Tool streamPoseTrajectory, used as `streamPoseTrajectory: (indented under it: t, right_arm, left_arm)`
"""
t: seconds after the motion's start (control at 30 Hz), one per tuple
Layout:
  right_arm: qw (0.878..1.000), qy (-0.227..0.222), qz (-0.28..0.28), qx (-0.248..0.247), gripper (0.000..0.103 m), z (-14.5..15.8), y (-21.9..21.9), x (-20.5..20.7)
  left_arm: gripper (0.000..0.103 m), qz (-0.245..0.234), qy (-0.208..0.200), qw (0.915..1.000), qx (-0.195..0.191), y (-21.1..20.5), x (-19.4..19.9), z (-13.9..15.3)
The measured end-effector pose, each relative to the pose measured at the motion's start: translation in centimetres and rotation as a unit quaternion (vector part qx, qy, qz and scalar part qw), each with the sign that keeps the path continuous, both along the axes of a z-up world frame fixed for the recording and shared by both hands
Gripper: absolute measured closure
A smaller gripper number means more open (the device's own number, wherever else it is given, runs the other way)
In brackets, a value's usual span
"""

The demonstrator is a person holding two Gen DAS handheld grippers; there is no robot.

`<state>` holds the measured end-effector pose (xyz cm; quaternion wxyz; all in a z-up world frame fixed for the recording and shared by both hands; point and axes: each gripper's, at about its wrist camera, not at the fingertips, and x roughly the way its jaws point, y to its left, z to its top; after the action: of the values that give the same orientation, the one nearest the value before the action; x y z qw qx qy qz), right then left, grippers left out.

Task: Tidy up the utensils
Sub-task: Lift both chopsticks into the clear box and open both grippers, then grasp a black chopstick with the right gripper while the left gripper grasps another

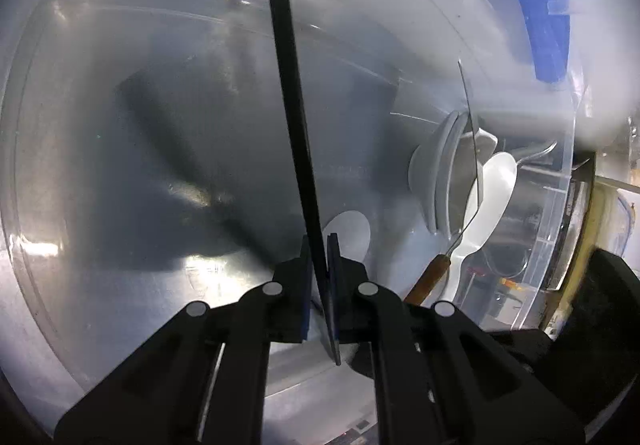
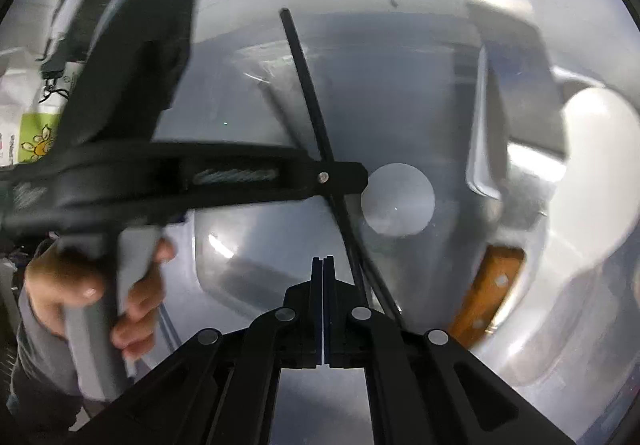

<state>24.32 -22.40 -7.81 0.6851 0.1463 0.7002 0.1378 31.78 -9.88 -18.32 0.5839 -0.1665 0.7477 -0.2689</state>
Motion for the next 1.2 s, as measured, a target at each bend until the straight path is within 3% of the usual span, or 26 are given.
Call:
streamPoseTrajectory:
  t: [0.03, 0.07, 0.1, 0.17, 0.3, 0.37, 0.4, 0.43, 0.5, 0.57, 0.6, 0.67, 0.77, 0.87, 0.97, 1.07, 1.1, 1.2]
  right_arm:
    - [1.000, -0.010, 0.000, -0.007, 0.101, 0.9, 0.0, -0.5]
    - [0.999, -0.030, -0.004, -0.020, 0.100, 2.4, 0.0, -1.4]
    - [0.999, -0.044, -0.007, -0.029, 0.099, 3.6, 0.2, -2.2]
    - [0.995, -0.092, -0.012, -0.040, 0.098, 7.6, 0.9, -5.1]
    - [0.984, -0.180, -0.008, -0.014, 0.094, 14.6, 3.0, -11.9]
    - [0.976, -0.218, 0.008, -0.006, 0.054, 16.8, 5.0, -16.0]
    - [0.971, -0.237, 0.022, -0.014, 0.053, 17.0, 6.7, -18.0]
    - [0.968, -0.246, 0.041, -0.026, 0.053, 16.7, 8.5, -19.4]
    - [0.968, -0.234, 0.079, -0.040, 0.053, 14.9, 11.9, -20.3]
    - [0.973, -0.191, 0.115, -0.051, 0.053, 10.6, 15.8, -22.3]
    - [0.975, -0.160, 0.138, -0.065, 0.053, 7.8, 18.0, -23.2]
    - [0.973, -0.128, 0.168, -0.089, 0.053, 4.2, 20.6, -24.6]
    - [0.966, -0.101, 0.201, -0.126, 0.054, 0.6, 23.6, -25.7]
    - [0.961, -0.092, 0.204, -0.161, 0.054, -1.4, 24.8, -26.2]
    - [0.960, -0.082, 0.204, -0.172, 0.054, -2.4, 25.4, -26.2]
    - [0.958, -0.070, 0.211, -0.180, 0.054, -3.5, 25.8, -25.9]
    - [0.958, -0.066, 0.211, -0.183, 0.054, -5.3, 24.8, -25.1]
    - [0.961, -0.059, 0.203, -0.180, 0.054, -5.7, 24.9, -24.8]
  left_arm:
    - [0.095, -0.010, -0.003, 0.9999, 0.011, -0.3, -0.1, 0.3]
    - [0.084, -0.019, -0.005, 0.9995, 0.024, -0.6, -0.3, 0.8]
    - [0.058, -0.028, -0.014, 0.9990, 0.033, -0.6, -0.6, 1.7]
    - [0.032, -0.026, -0.065, 0.9966, 0.044, -0.2, -1.5, 4.3]
    - [0.029, -0.051, -0.163, 0.9853, 0.012, 1.3, -4.7, 11.4]
    - [0.024, -0.059, -0.215, 0.9746, -0.015, 3.9, -7.6, 15.7]
    - [0.020, -0.058, -0.245, 0.9675, -0.023, 6.2, -9.5, 17.7]
    - [0.011, -0.055, -0.265, 0.9625, -0.025, 7.9, -10.9, 18.8]
    - [0.008, -0.034, -0.314, 0.9485, -0.017, 12.9, -14.5, 20.5]
    - [0.008, -0.025, -0.322, 0.9458, 0.030, 17.0, -16.0, 20.1]
    - [0.008, -0.014, -0.311, 0.9471, 0.078, 19.6, -17.4, 18.8]
    - [0.008, 0.004, -0.279, 0.9501, 0.139, 22.7, -19.2, 16.2]
    - [0.008, 0.036, -0.215, 0.9550, 0.201, 27.4, -22.1, 11.8]
    - [0.008, 0.079, -0.182, 0.9587, 0.204, 29.7, -24.4, 9.0]
    - [0.008, 0.109, -0.187, 0.9584, 0.186, 30.8, -25.9, 8.3]
    - [0.008, 0.095, -0.227, 0.9499, 0.193, 30.3, -26.7, 8.8]
    - [0.008, 0.084, -0.236, 0.9491, 0.191, 30.3, -26.5, 9.0]
    - [0.008, 0.074, -0.243, 0.9480, 0.192, 30.5, -27.3, 8.9]
